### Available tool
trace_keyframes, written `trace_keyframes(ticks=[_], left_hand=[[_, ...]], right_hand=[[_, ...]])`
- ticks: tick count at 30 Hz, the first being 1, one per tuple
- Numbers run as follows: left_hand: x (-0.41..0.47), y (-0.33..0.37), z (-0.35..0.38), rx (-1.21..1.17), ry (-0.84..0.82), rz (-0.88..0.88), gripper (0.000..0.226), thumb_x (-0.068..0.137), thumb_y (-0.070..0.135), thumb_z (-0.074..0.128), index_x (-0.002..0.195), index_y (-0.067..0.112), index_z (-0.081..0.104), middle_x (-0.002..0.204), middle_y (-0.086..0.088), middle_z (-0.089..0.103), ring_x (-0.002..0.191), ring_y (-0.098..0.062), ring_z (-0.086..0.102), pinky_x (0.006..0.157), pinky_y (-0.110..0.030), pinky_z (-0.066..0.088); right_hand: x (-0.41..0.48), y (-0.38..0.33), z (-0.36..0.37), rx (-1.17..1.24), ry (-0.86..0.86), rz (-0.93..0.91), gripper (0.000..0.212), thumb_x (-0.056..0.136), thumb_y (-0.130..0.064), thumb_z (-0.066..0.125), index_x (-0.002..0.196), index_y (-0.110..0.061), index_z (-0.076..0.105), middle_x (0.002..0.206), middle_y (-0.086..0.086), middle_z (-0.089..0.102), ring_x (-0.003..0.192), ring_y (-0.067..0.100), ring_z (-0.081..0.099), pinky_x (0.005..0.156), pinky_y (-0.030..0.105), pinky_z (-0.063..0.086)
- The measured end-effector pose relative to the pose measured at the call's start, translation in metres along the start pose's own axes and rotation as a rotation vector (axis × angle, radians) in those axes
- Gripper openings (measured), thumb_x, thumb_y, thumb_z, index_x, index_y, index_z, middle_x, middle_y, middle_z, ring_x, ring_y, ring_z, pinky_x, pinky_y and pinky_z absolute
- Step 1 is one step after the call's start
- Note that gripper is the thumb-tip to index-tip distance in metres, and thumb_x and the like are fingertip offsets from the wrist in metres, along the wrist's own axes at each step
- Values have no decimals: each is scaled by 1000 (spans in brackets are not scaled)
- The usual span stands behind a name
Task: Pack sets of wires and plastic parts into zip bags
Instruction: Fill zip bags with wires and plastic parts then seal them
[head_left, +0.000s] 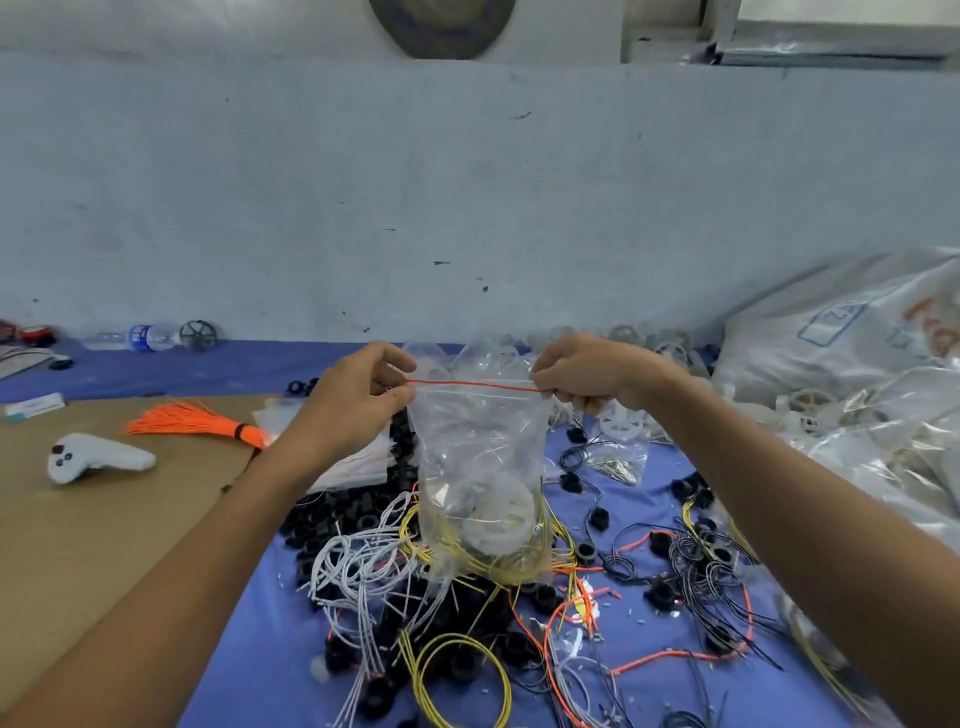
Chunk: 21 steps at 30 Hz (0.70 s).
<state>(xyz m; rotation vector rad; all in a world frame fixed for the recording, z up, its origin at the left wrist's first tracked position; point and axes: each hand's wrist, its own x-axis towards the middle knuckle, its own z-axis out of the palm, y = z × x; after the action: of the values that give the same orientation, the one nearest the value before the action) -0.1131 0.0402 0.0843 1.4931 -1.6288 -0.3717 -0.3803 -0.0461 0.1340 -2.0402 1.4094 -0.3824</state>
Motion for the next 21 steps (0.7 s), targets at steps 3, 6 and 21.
trace_keyframes(ticks=[3, 6, 21], left_hand=[[-4, -3, -1, -28, 39, -14, 22, 86, 25, 75, 95, 39, 61, 89, 10, 70, 77, -1, 65, 70, -22, 48], [-8, -3, 0, -94, 76, -15, 25, 83, 25, 78, 94, 40, 61, 83, 12, 71, 73, 0, 66, 66, -16, 46], [-22, 6, 5, -177, 65, 109, 31, 85, 23, 76, 97, 43, 55, 85, 6, 72, 54, -7, 42, 56, -19, 43]], right_hand=[[-1, -2, 0, -44, -13, -6, 17, 86, -15, 57, 95, -8, 68, 74, 7, 53, 56, 18, 46, 43, 23, 43], [-1, -6, -1, -104, 86, -84, 12, 84, -24, 63, 95, -23, 68, 90, -3, 61, 74, 17, 56, 59, 27, 49], [-10, -62, 51, -278, -13, -527, 7, 87, -32, 68, 82, -28, 65, 73, -13, 61, 66, 3, 53, 61, 20, 39]])
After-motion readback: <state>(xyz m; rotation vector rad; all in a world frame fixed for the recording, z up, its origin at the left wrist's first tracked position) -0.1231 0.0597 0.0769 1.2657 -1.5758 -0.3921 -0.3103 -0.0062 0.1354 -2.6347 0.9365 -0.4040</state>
